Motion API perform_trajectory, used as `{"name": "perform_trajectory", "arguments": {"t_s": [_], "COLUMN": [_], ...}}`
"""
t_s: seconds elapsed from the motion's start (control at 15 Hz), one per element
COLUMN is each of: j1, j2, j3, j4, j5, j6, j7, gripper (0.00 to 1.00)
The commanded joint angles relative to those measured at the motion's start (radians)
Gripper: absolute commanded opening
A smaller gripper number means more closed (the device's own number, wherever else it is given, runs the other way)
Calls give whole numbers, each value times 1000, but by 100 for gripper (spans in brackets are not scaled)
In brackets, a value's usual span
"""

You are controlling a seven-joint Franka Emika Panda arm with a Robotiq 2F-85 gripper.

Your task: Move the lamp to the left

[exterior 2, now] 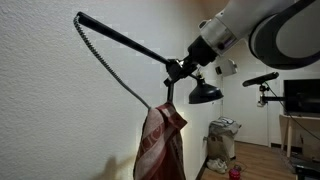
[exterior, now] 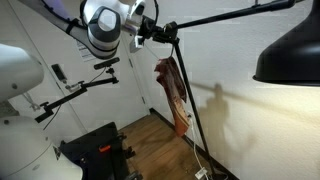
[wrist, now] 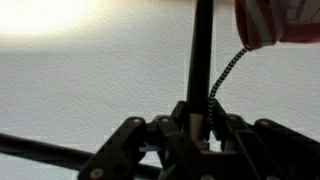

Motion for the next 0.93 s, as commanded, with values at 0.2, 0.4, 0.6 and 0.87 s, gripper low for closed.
{"name": "perform_trajectory", "arguments": {"t_s": [0.2,0.4,0.6,0.87], "j1": [0,7,43,87], "j2": [0,-12,-34,-50], "j3": [-2,-4,-17,-28], "j4": [-1,0,20,30], "j5": [0,4,24,71], "j6": [0,3,15,14], "j7": [0,3,24,8], "gripper": [28,7,7,7]}}
